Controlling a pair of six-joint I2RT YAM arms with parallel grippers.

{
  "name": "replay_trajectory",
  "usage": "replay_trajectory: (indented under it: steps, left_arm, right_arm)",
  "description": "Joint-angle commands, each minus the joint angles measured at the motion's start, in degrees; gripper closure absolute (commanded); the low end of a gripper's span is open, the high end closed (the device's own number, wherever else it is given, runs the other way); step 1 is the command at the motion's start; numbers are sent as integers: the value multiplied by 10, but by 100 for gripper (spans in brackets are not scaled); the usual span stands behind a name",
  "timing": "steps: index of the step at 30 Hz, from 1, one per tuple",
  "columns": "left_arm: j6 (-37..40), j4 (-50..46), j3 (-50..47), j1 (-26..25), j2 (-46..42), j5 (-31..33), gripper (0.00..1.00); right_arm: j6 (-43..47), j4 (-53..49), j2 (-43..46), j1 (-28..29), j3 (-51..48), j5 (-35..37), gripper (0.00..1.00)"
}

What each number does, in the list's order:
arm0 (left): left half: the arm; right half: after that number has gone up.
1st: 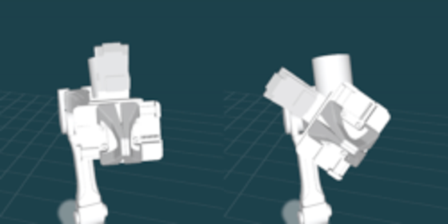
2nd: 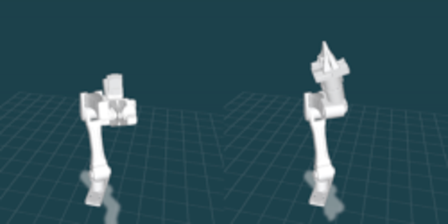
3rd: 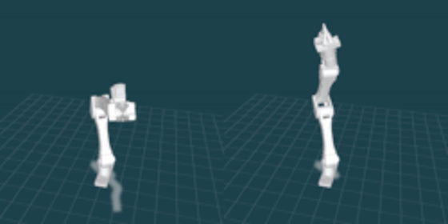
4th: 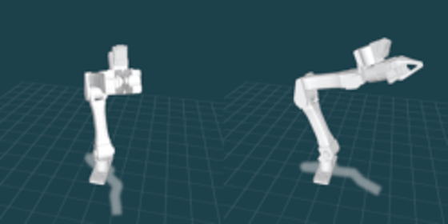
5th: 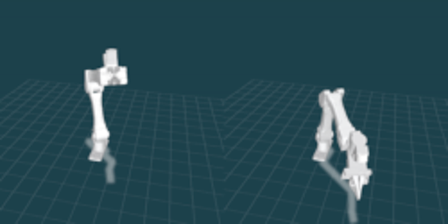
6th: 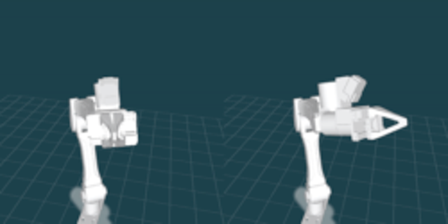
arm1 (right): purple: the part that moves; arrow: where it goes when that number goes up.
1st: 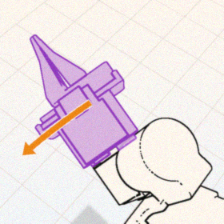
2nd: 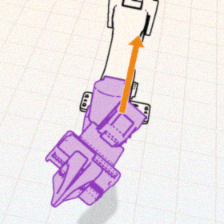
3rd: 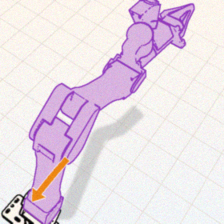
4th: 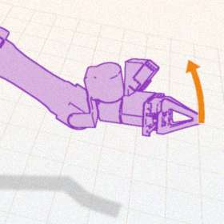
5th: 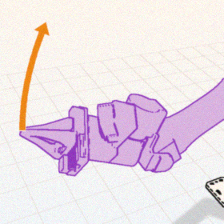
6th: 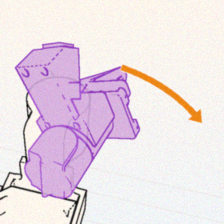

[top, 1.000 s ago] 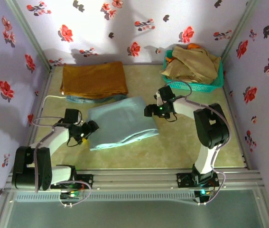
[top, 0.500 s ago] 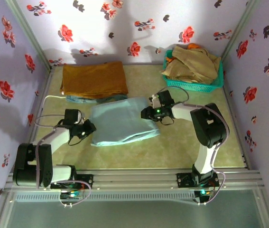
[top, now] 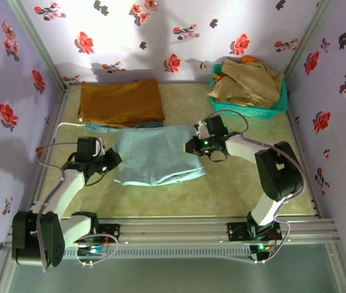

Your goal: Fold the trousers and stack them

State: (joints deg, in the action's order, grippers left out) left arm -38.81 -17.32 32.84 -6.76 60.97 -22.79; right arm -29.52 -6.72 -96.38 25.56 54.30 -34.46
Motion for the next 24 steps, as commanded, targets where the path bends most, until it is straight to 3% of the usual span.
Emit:
replay_trajectory:
  steps: [1,8,12,18,24]
  left_arm:
    - [1,-38,47,-2,-31,-1,100]
    - [8,-90,90,-2,-67,26,100]
    - [54,-151,185,1,-23,57,100]
    - [103,-193,354,34,100,103,100]
    - [126,-189,485,93,203,114,100]
  right_arm:
    - [-13,-37,38,-1,15,27,100]
    - [-23,-64,92,4,32,56,100]
    - [-21,-81,115,8,72,68,100]
    - [-1,-114,51,14,213,69,100]
    - [-13,-114,-72,14,367,55,100]
